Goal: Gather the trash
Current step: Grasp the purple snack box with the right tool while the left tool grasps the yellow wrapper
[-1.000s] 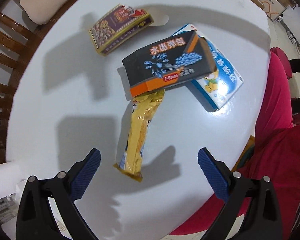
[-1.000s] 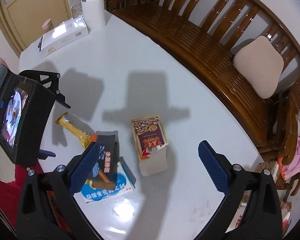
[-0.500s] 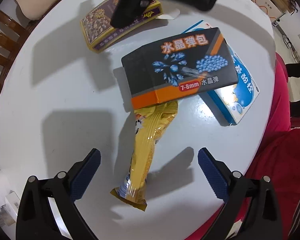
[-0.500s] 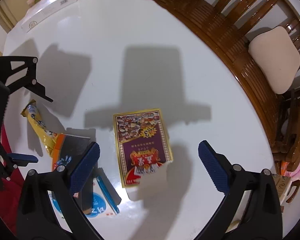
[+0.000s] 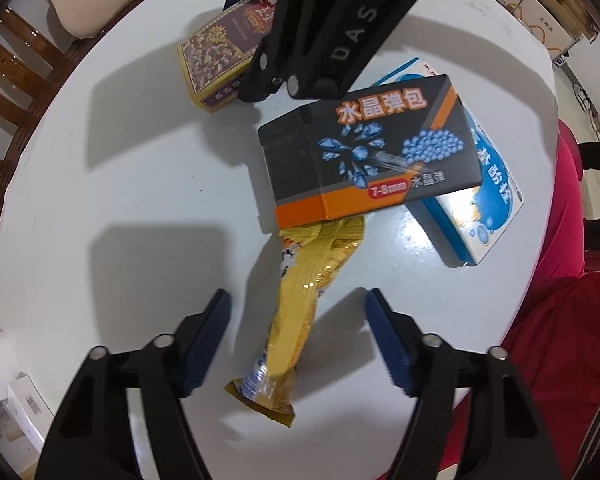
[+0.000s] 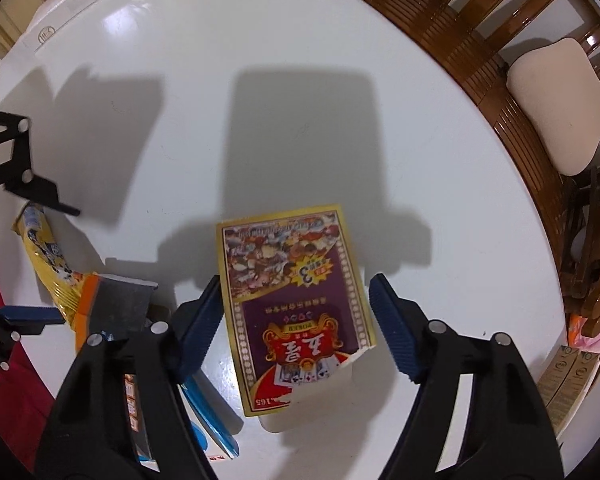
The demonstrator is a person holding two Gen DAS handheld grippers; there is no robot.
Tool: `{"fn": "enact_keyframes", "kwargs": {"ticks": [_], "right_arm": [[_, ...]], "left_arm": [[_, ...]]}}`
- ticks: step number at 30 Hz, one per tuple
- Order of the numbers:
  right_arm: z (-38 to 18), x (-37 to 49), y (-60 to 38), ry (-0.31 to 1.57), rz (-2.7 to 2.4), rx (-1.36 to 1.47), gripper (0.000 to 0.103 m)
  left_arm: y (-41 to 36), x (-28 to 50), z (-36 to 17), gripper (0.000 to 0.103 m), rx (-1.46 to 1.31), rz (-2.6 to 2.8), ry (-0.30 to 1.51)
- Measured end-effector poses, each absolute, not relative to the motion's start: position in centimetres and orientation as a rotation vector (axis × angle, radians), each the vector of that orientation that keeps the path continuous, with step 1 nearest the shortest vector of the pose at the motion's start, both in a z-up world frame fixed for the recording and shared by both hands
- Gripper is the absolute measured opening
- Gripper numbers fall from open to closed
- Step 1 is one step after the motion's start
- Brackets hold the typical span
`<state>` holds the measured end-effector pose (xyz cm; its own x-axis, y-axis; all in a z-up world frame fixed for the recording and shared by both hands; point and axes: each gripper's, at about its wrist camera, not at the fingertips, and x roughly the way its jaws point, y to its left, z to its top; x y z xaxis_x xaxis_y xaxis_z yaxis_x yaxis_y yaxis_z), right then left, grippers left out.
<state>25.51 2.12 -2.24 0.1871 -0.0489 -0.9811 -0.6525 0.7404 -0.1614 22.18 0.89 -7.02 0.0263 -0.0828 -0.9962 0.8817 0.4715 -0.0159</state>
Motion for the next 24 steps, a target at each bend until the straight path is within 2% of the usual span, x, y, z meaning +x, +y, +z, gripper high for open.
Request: {"fn": "enact_keyframes", "kwargs": {"ticks": [1,6,12,24], "right_arm": [[-2.3,25.5,2.1,1.337,0.472,-0.634,0.065],[-2.2,25.1,1.8,1.335,0.445,-0.605,0.063],[-1.3,23.5,1.6,1.297,0.377,-0.580,0.062],[3.3,20.0,-1.3,1.212,0.265,-0.466,0.062]], "left_arm": [[0.9,22.1,-6.9,0.052,0.779,-0.877,1.332],[1.1,22.2,-6.4,0.031,0.665,-0.753,1.379],[2.0,22.0,-6.0,0.016,0.527,-0.603,1.404],[3.8,21.6,-5.9,0.010,0.403,-0.498,1.435]]}}
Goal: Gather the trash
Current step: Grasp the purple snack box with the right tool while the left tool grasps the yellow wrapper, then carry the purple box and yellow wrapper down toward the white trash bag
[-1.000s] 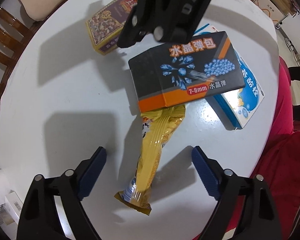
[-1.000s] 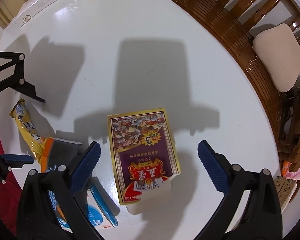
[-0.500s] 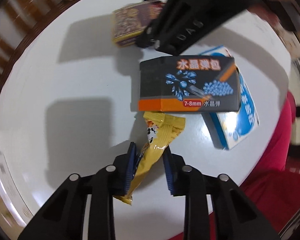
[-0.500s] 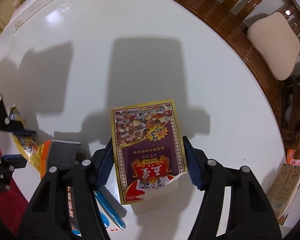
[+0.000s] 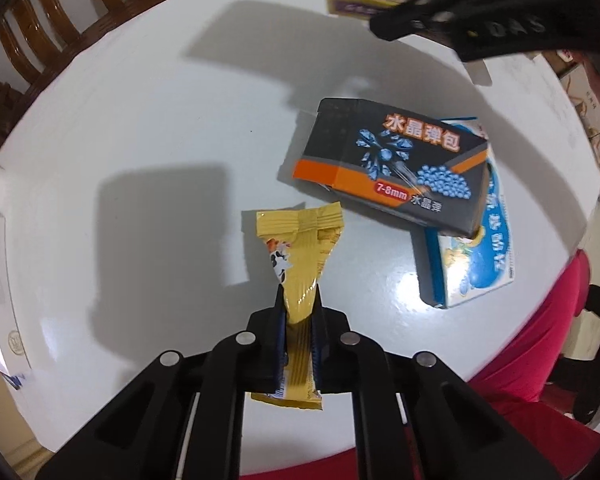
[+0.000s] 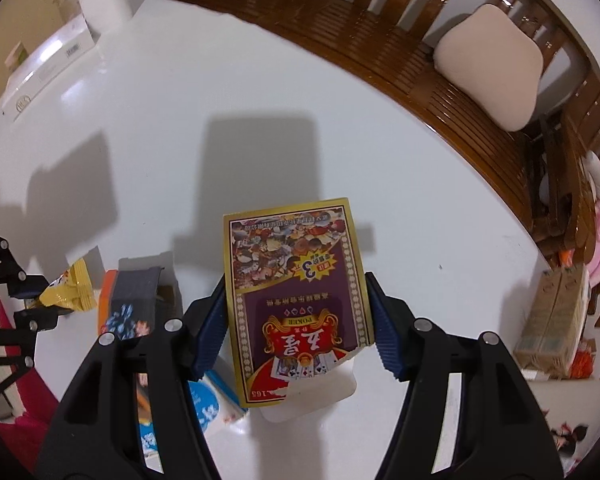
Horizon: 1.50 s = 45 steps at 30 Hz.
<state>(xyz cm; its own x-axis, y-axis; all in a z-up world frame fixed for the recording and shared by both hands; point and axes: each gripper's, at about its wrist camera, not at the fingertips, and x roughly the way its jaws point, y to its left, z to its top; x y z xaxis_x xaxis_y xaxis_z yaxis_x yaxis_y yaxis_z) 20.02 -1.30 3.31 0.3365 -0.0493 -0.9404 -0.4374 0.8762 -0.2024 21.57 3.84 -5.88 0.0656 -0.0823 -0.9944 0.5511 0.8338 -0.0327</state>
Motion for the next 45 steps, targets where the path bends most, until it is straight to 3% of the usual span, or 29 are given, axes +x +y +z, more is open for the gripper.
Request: {"fn": "enact_keyframes", "kwargs": {"ticks": [23,45], "right_arm": [[9.6,6.9,0.1,1.063,0.322,-0.435,0.062],[3.8,-7.0,3.6,1.064,0.394,-0.455,0.062]], "left_arm": [[2.8,9.5,0.8,0.010,0.388,-0.496,1.250],[3.3,2.4,-5.9,0.010,0.340,-0.520,1.268]]}}
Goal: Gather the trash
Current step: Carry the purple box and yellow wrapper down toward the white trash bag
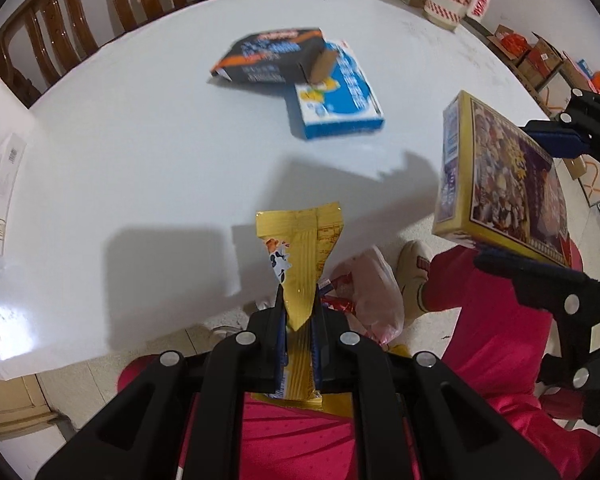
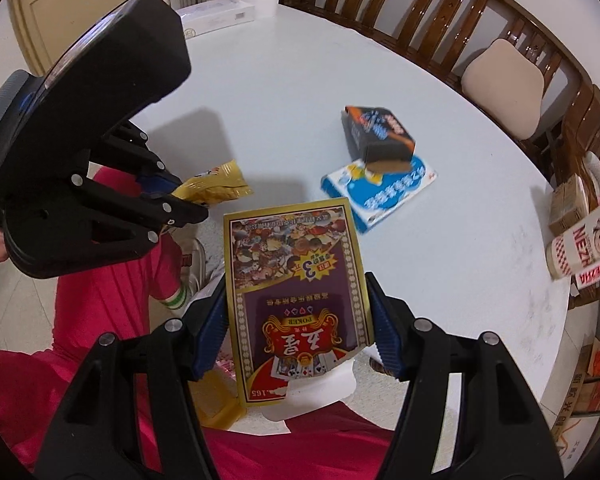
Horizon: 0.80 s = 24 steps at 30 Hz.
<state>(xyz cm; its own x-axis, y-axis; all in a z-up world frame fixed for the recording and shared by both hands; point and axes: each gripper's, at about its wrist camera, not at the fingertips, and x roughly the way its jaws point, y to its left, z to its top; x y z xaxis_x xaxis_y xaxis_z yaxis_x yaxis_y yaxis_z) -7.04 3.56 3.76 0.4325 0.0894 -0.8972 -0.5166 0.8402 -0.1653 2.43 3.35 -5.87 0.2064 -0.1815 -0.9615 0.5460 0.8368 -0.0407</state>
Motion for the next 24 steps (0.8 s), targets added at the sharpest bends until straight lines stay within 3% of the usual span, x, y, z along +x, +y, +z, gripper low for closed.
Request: {"fn": "enact_keyframes", "kwargs": {"ticks": [24], "right_arm": [[-11.4,-9.6,3.0,1.170,0.369,-0.392,0.062]], "left_arm": [[1.1,-1.3,-19.4,0.010,0.347,-0.536,1.393]]}}
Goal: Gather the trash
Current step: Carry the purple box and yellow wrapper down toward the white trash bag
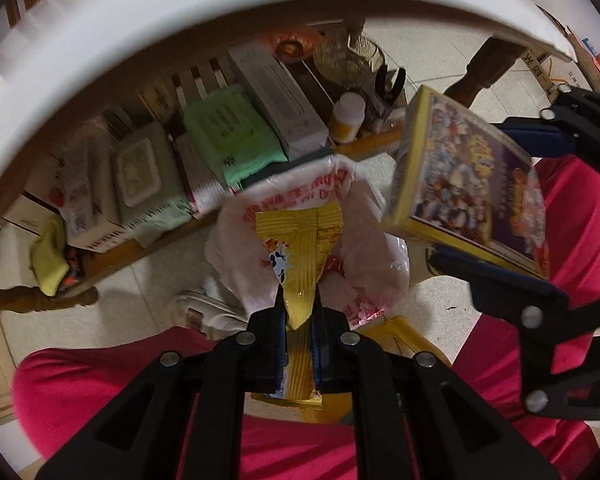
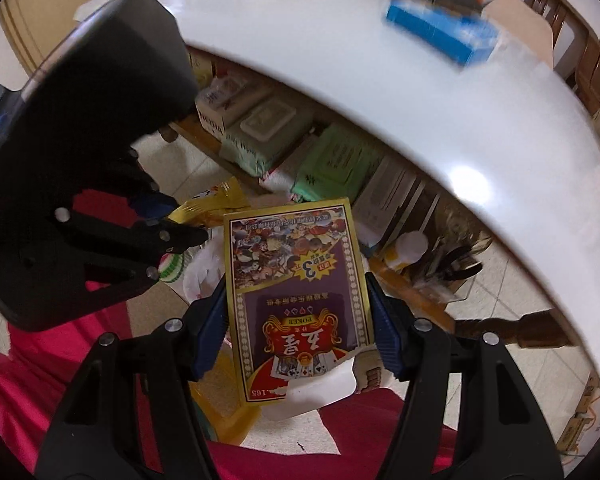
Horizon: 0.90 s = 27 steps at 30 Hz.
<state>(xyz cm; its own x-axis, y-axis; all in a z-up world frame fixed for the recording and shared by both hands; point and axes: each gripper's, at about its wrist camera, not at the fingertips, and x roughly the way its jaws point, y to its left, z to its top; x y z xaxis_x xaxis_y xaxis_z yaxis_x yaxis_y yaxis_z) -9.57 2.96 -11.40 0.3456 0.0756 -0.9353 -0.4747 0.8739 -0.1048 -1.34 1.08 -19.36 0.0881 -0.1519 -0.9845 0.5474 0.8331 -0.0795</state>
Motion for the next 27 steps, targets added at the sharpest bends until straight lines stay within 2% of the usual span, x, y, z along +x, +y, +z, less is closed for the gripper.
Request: {"fn": "enact_keyframes", "kwargs": {"ticks": [8,27], "right_arm": [[-17.2,-8.1,1.6,1.233,0.327,-0.343,0.062],[-26.3,-5.4,0.6,1.395,0.271,-0.237,0.062]], "left_arm": [[1.1,-0.8,-24.4,0.010,0.337,-0.498,1.455],[0.7,2.0,-33.7,0.010,0.251,-0.451,1.615]]}}
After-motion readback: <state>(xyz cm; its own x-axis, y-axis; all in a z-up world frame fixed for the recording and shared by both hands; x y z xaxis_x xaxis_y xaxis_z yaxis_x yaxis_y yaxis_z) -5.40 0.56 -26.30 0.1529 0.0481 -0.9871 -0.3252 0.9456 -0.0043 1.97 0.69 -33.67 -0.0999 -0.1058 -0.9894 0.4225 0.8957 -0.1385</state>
